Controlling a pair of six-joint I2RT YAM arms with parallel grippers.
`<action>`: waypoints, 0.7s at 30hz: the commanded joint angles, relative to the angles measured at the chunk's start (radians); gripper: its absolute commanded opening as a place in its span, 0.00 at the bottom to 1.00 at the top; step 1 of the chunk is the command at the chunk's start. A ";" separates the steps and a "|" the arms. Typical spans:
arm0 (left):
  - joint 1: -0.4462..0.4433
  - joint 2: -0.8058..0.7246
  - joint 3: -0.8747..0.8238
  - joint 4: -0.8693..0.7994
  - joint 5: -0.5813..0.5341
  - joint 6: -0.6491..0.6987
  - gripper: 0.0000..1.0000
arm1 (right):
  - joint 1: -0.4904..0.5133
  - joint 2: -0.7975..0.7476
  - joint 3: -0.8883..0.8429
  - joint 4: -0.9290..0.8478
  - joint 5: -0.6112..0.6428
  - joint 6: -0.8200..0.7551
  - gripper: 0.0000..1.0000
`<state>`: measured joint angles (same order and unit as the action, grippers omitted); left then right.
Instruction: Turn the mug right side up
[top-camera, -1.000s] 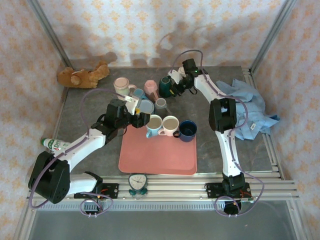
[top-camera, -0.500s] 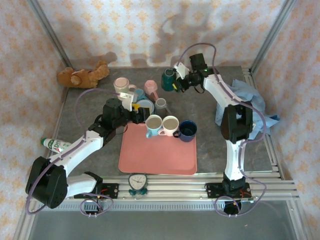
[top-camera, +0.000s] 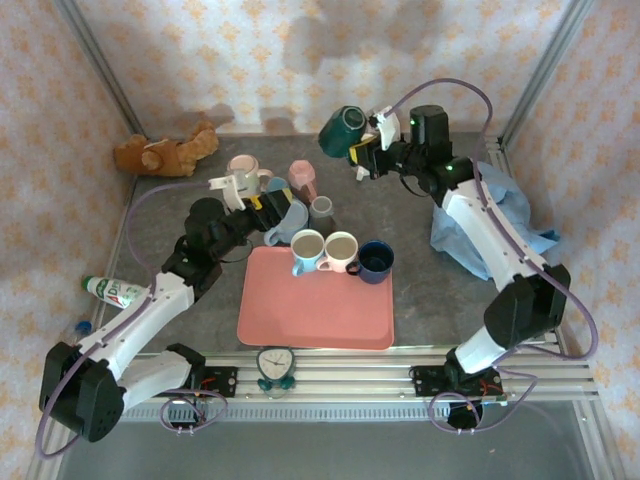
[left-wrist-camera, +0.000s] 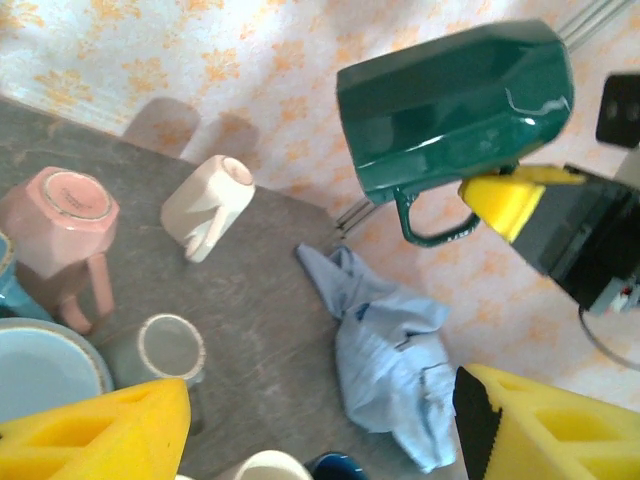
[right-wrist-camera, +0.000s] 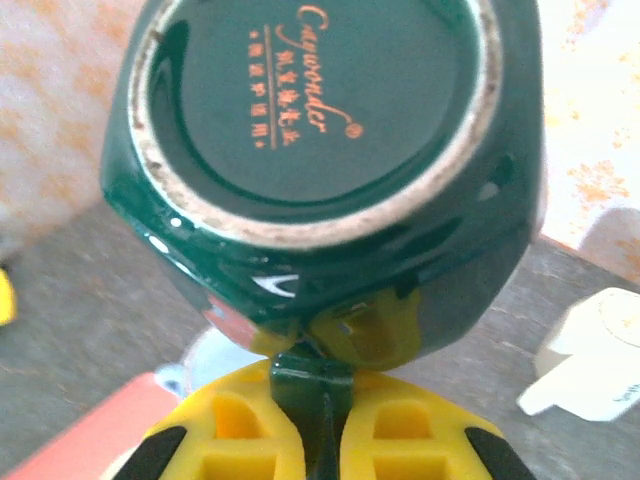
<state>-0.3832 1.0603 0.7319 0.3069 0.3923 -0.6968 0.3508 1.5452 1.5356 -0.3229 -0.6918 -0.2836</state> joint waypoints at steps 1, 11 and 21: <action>0.010 -0.011 0.061 0.020 0.025 -0.142 0.72 | 0.035 -0.103 -0.010 0.206 -0.035 0.146 0.00; 0.003 -0.001 0.002 0.337 -0.039 -0.409 0.72 | 0.127 -0.204 -0.080 0.367 -0.026 0.375 0.00; -0.095 0.086 -0.007 0.552 -0.095 -0.567 0.66 | 0.158 -0.218 -0.161 0.543 -0.018 0.646 0.00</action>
<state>-0.4492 1.1381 0.7147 0.7464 0.3290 -1.2095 0.4927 1.3705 1.3762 0.0170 -0.7067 0.2657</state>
